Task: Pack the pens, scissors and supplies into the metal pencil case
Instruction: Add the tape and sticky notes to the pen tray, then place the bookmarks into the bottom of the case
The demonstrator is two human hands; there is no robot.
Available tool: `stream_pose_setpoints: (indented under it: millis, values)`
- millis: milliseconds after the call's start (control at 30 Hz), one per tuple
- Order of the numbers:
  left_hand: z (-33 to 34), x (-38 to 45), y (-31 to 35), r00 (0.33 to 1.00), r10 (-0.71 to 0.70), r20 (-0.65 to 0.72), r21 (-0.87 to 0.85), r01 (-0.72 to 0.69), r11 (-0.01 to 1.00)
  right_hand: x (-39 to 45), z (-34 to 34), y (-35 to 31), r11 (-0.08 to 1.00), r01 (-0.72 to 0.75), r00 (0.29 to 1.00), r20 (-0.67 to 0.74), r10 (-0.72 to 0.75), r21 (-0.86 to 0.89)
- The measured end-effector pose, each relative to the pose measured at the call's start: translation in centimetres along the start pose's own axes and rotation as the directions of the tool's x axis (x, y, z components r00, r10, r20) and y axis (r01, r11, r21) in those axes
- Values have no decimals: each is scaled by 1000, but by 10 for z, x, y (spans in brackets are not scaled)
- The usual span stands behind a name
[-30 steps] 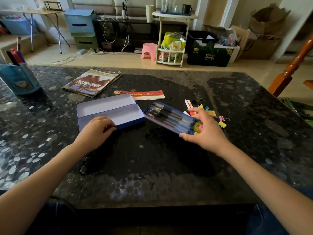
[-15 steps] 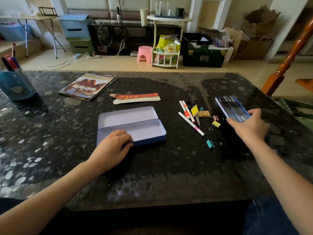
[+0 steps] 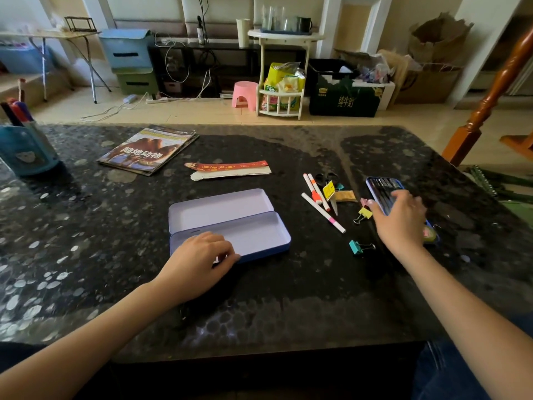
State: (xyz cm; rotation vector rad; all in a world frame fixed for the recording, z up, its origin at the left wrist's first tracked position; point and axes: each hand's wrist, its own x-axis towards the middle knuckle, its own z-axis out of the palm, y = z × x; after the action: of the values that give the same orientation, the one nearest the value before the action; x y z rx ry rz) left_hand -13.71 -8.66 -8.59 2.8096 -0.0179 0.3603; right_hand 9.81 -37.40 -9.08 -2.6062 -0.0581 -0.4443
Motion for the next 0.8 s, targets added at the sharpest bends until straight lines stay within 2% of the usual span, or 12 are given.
stream_pose_setpoints:
  millis: [133, 233, 333, 433, 533, 633, 800]
  values:
    - [-7, 5, -4, 990, -112, -83, -5, 112, 994, -19, 6, -40, 944, 292, 952, 44, -302, 154]
    - [-15, 15, -17, 958, -244, -153, 31, 251, 967, -21, 18, -70, 896, 378, 903, 120, -412, 234]
    - [-18, 23, -35, 895, -412, -173, -38, 412, 910, -20, 41, -110, 863, 417, 866, 163, -472, 284]
    - [-16, 25, -47, 785, -582, -211, -70, 582, 810, -16, 64, -157, 802, 522, 764, 260, -591, 290]
    - [-21, 28, -51, 682, -711, -168, -29, 718, 696, -6, 85, -207, 775, 577, 688, 359, -631, 258]
    - [-21, 32, -52, 680, -715, -163, -47, 719, 694, 6, 107, -243, 778, 599, 652, 448, -611, 190]
    - [-7, 24, -56, 667, -678, -309, -40, 703, 710, 25, 142, -273, 755, 647, 593, 552, -586, 107]
